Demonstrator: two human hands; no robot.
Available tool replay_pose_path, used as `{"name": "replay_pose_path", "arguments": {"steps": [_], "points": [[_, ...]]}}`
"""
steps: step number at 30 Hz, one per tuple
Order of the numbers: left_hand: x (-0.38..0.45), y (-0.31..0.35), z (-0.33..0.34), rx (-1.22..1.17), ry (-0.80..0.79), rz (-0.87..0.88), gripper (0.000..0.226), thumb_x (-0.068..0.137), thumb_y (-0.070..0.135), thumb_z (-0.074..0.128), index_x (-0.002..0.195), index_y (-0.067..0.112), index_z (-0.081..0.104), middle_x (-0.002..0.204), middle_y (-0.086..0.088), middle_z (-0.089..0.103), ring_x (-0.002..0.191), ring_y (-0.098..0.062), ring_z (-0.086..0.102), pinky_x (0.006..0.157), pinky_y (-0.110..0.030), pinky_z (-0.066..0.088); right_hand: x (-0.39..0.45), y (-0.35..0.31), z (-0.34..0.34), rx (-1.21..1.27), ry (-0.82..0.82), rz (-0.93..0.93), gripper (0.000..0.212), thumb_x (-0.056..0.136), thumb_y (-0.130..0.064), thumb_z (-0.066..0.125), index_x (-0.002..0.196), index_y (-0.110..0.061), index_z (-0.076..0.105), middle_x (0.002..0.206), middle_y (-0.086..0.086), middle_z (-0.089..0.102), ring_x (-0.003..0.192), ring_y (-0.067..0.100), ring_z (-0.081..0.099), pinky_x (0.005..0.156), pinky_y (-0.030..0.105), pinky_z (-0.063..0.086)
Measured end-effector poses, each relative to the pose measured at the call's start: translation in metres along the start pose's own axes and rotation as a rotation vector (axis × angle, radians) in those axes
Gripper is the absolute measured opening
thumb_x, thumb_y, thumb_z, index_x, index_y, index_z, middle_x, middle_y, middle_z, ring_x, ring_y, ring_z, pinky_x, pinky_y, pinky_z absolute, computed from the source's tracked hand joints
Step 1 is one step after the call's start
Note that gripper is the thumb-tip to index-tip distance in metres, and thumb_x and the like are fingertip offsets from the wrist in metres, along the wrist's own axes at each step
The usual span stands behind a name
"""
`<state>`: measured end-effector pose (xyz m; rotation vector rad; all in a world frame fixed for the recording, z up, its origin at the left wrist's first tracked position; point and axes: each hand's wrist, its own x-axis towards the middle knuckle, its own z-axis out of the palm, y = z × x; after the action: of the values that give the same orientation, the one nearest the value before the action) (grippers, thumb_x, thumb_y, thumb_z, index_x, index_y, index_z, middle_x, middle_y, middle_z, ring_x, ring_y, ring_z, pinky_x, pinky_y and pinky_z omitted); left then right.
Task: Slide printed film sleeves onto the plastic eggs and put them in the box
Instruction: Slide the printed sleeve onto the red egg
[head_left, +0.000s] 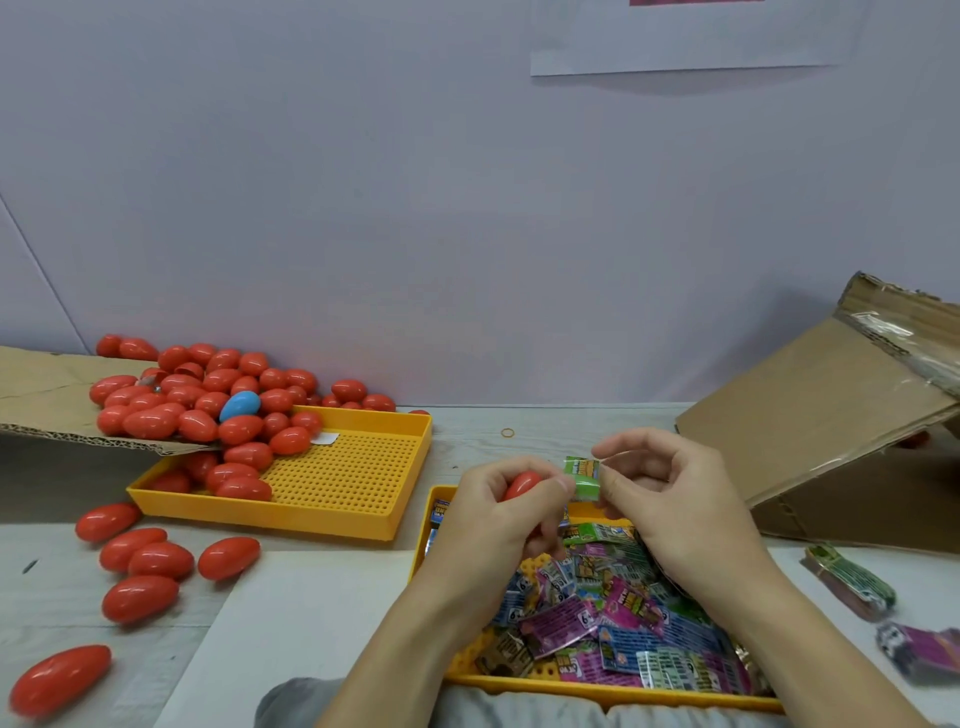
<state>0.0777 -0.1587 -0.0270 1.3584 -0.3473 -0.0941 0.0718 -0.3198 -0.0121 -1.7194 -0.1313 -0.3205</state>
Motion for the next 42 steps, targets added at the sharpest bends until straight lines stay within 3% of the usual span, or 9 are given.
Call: {"name": "replay_pose_path", "arguments": {"steps": [4,9,14,19,25,29,32,39,42], "points": [[-0.0001,-0.0009,-0.0002,0.013,-0.042,0.004,0.012,0.080,0.023,0.067,0.068,0.020,0.065,0.057,-0.002,0.046,0.051,-0.015,0.039,0.060,-0.033,0.047,-0.0012,-0.0010,-0.0008,-0.034,-0.016,-0.039,0.024,0.085,-0.002,0.069,0.090,-0.025,0.071,0.081,-0.001,0.072,0.069,0.010,0.067,0.060,0.022,0.053],[0.0000,0.0008,-0.0019,0.032,-0.086,-0.016,0.015,0.078,0.028,0.062,0.064,0.024,0.064,0.054,0.002,0.047,0.050,-0.012,0.040,0.056,-0.026,0.043,-0.0038,-0.0036,0.0005,0.003,-0.236,-0.039,0.053,0.084,0.013,0.053,0.111,-0.030,0.066,0.097,0.000,0.074,0.085,0.020,0.068,0.069,0.028,0.055],[-0.0006,0.0012,-0.0020,0.040,-0.103,-0.043,0.020,0.081,0.028,0.057,0.062,0.025,0.062,0.054,0.002,0.047,0.051,-0.012,0.039,0.057,-0.027,0.043,-0.0021,-0.0016,-0.0023,0.106,-0.320,0.061,0.048,0.072,-0.009,0.055,0.114,-0.031,0.063,0.091,0.003,0.072,0.076,0.022,0.060,0.069,0.031,0.051],[-0.0033,0.0027,-0.0022,0.079,-0.150,-0.028,0.024,0.075,0.041,0.075,0.070,0.023,0.061,0.062,0.001,0.048,0.052,-0.012,0.043,0.057,-0.029,0.047,-0.0019,0.0018,-0.0027,0.200,-0.413,0.082,0.045,0.071,-0.015,0.060,0.114,-0.032,0.062,0.085,0.004,0.068,0.077,0.021,0.057,0.067,0.030,0.047],[-0.0043,0.0002,-0.0006,0.213,-0.117,-0.019,0.023,0.073,0.032,0.075,0.084,0.018,0.061,0.065,0.005,0.054,0.054,-0.010,0.049,0.061,-0.033,0.050,-0.0002,0.0048,-0.0042,0.354,-0.405,0.085,0.051,0.069,-0.001,0.055,0.111,-0.028,0.065,0.083,0.004,0.053,0.079,0.028,0.045,0.073,0.043,0.040],[-0.0043,0.0013,0.0006,0.175,-0.059,-0.037,0.010,0.075,0.024,0.062,0.084,0.022,0.057,0.068,0.000,0.045,0.057,-0.014,0.042,0.062,-0.036,0.044,-0.0022,0.0032,-0.0034,0.246,-0.440,0.001,0.055,0.071,0.003,0.057,0.115,-0.031,0.062,0.089,0.005,0.052,0.082,0.021,0.053,0.073,0.036,0.046],[-0.0038,0.0014,0.0002,0.206,-0.001,0.002,0.011,0.077,0.028,0.060,0.086,0.022,0.059,0.068,0.004,0.047,0.057,-0.013,0.045,0.059,-0.030,0.046,-0.0035,0.0025,-0.0018,0.146,-0.450,-0.044,0.055,0.073,0.000,0.063,0.118,-0.033,0.060,0.090,0.001,0.054,0.087,0.014,0.057,0.072,0.030,0.049],[-0.0001,-0.0007,0.0001,0.272,0.064,0.079,0.011,0.083,0.023,0.057,0.088,0.031,0.062,0.063,0.012,0.048,0.055,-0.010,0.050,0.060,-0.030,0.054,-0.0031,-0.0018,-0.0030,0.228,-0.418,0.039,0.045,0.074,-0.037,0.074,0.117,-0.033,0.063,0.093,-0.002,0.062,0.085,0.011,0.059,0.069,0.028,0.046],[-0.0003,-0.0016,0.0006,0.337,0.090,0.110,0.014,0.090,0.017,0.062,0.088,0.030,0.061,0.062,0.014,0.049,0.055,-0.009,0.051,0.056,-0.024,0.052,-0.0031,-0.0024,-0.0012,0.255,-0.381,0.058,0.033,0.082,-0.033,0.076,0.113,-0.031,0.066,0.086,-0.001,0.069,0.076,0.007,0.062,0.063,0.020,0.047]]}}
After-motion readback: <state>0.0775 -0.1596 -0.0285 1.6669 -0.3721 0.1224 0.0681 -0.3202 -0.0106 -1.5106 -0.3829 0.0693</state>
